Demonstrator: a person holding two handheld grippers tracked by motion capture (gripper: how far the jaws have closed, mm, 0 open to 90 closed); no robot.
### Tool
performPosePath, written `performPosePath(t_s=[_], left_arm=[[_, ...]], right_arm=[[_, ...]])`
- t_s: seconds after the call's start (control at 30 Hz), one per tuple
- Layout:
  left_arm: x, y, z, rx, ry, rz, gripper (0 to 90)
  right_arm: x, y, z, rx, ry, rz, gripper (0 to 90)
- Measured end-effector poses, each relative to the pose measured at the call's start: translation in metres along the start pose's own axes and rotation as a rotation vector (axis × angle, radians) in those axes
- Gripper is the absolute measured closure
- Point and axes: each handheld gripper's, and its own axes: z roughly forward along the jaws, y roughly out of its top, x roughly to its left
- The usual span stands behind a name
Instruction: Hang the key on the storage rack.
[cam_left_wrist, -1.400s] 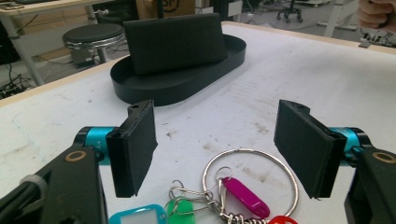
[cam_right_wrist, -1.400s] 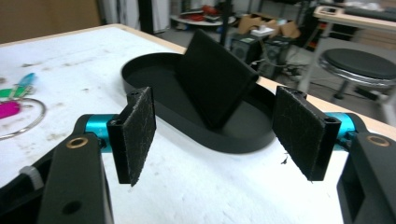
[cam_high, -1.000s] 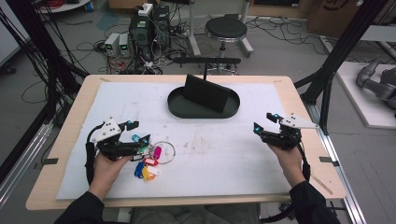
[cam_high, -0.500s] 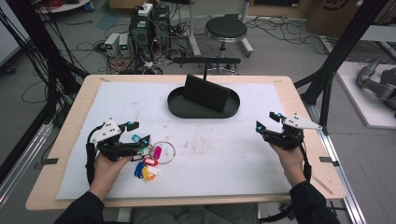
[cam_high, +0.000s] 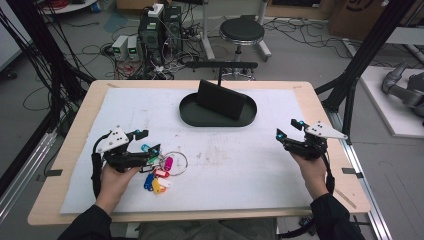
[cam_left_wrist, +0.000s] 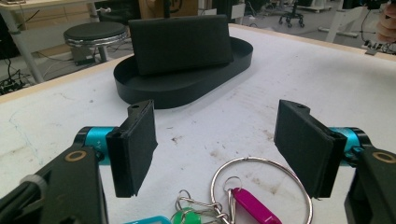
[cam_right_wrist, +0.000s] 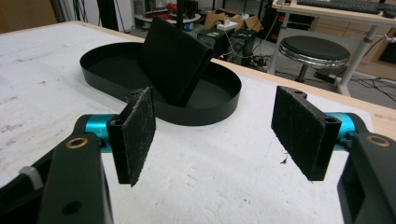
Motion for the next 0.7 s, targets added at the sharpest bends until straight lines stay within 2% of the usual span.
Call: performPosePath(t_s=[0.13,0.5,0.7], left_arm=[[-0.001,0.001,0.0,0.008,0.01,0.003,29.7],[0.004,0.003,0.009,0.047,-0.002,-0.021,28.8],[0.007,0.002,0.022,0.101,-0.019,-0.03,28.7]], right_arm=[[-0.002,-0.001,0.001,0.003,-0.006,0.014,31.1],[-0.003,-0.003,-0.002,0.002,-0.009,0.003,31.1],[-0.005,-0.005,-0.003,0.01,-0.014,0.008,31.1]])
